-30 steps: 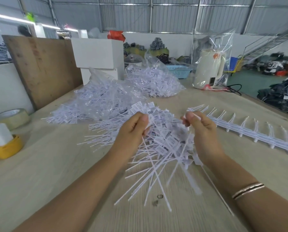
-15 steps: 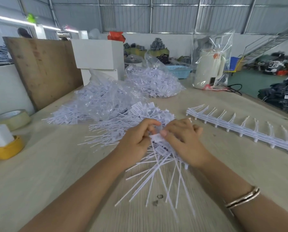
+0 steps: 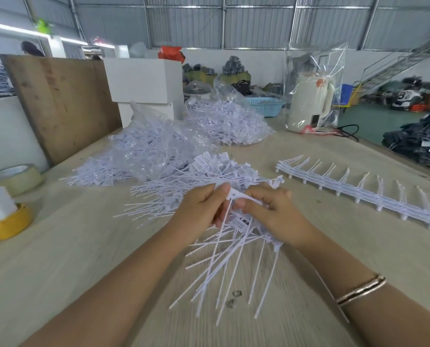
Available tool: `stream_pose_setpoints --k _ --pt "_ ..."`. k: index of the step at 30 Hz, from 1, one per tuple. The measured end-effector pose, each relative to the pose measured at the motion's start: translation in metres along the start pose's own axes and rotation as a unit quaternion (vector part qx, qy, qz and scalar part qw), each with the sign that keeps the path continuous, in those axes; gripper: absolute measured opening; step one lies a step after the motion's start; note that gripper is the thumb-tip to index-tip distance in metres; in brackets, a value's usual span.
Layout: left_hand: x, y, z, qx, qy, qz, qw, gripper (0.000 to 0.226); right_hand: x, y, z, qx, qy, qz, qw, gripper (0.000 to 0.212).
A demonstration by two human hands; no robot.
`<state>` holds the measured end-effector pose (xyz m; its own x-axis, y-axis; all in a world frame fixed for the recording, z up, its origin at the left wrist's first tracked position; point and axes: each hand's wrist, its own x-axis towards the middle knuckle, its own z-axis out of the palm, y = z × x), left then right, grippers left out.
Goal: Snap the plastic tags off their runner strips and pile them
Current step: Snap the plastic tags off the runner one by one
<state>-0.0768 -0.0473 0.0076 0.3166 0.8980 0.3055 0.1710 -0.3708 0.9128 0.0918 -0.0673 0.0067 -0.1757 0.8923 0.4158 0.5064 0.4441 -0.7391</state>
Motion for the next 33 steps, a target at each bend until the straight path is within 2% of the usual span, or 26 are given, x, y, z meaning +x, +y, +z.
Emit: stream_pose_setpoints --k 5,8,10,13,15,17,20,22,24,26,29,33 --pt "-0.004 0.001 0.016 -0.190 0.019 -0.036 0.981 0.046 -0.002 -0.003 0.012 0.216 0.057 0.019 0.974 0.028" --pt "-0.003 0.001 0.017 -0.296 0.049 -0.044 0.953 0.039 -0.005 -0.001 0.008 0.259 0.148 0.043 0.953 0.029" --pt "-0.001 -0.001 0.011 -0.285 0.056 -0.037 0.956 0.039 -0.004 0.002 0.000 0.254 0.192 0.040 0.947 0.031" --pt "0.004 0.001 0.002 -0.218 0.059 -0.031 0.974 0.031 0.002 0.007 -0.008 0.223 0.177 0.050 0.957 0.032" --pt "0.012 0.005 -0.007 -0.150 0.068 -0.013 0.986 0.017 0.007 0.011 -0.009 0.183 0.186 0.084 0.962 0.030" --pt "0.021 0.008 -0.015 -0.043 0.060 0.008 0.997 0.016 0.011 0.018 -0.010 0.082 0.187 0.112 0.973 0.025" --pt "0.033 0.009 -0.016 0.114 0.036 0.037 0.992 0.023 0.014 0.032 -0.009 -0.063 0.181 0.136 0.972 0.022" --pt "0.039 0.007 -0.009 0.246 0.010 0.070 0.967 0.023 0.014 0.037 -0.008 -0.131 0.182 0.162 0.961 0.022" --pt "0.042 0.002 0.000 0.382 -0.013 0.107 0.918 0.029 0.013 0.040 -0.006 -0.207 0.173 0.180 0.946 0.025" --pt "0.042 -0.004 0.009 0.469 -0.011 0.142 0.872 0.040 0.011 0.046 -0.004 -0.258 0.154 0.186 0.936 0.031" --pt "0.038 -0.007 0.014 0.499 0.006 0.149 0.854 0.048 0.011 0.047 -0.004 -0.228 0.179 0.169 0.942 0.035" --pt "0.026 0.003 0.002 0.517 0.011 0.144 0.844 0.045 0.009 0.034 -0.023 -0.140 0.236 0.136 0.952 0.027"
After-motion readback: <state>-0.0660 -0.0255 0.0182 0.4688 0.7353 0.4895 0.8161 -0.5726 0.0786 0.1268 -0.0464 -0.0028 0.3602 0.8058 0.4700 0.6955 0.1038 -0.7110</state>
